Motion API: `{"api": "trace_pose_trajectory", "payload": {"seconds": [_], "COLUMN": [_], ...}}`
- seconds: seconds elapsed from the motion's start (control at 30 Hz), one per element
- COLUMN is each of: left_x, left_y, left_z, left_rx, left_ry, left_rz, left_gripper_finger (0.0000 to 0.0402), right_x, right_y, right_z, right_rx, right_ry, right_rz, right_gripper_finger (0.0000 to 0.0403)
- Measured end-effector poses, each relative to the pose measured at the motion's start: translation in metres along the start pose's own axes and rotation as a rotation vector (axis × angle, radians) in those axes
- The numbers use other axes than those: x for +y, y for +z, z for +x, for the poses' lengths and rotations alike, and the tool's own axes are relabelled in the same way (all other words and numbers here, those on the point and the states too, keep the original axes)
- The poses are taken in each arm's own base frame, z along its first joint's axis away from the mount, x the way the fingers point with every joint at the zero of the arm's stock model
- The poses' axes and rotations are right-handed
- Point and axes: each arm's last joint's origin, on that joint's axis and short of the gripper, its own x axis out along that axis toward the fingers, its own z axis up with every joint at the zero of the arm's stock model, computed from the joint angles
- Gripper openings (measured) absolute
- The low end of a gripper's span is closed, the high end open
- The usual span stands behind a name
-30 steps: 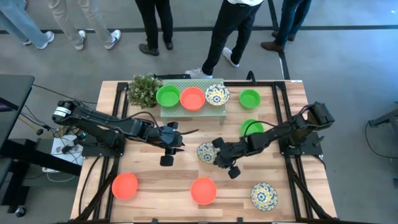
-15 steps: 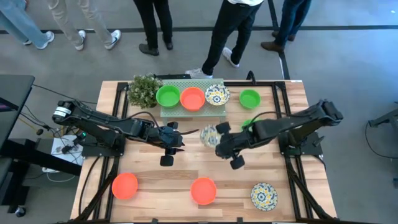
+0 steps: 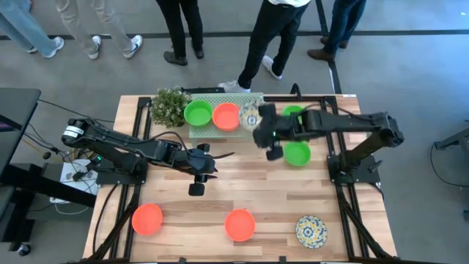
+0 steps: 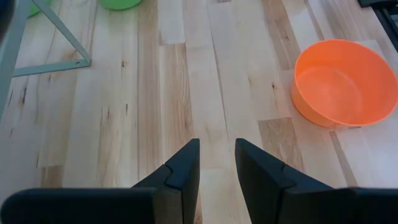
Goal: Pick & Place Mini bowls
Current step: Stack the yellow bowl on top of the yellow bowl on the shelf
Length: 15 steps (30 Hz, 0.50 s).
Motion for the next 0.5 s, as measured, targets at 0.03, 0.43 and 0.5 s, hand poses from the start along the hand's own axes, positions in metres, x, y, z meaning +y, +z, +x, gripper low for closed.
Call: {"api": "trace_pose_trajectory", "payload": {"seconds": [0.03,0.43,0.5], "left_x": [0.0,0.0,0.0], "left_y": [0.0,0.001,0.001], "left_z": [0.0,0.0,0.0], "left_rx": [0.0,-0.008,-0.012], "left_ry": [0.0,0.0,0.0], "left_rz": [0.0,-0.002,-0.024], "left_gripper_finger": [0.0104,0.0104,0.0104], "right_x": [-0.006,-0.049,-0.052], "right_y": [-0.004,-0.039,-0.042], "right_z": [0.003,0.023,0.024], "right_rx": [0.014,0.059,0.054], "right_ry": [-0.01,0.089,0.101], "right_rz": [0.017,0.167,0.182], "right_gripper_finger": [0.0011,0.0012,0.0012]}}
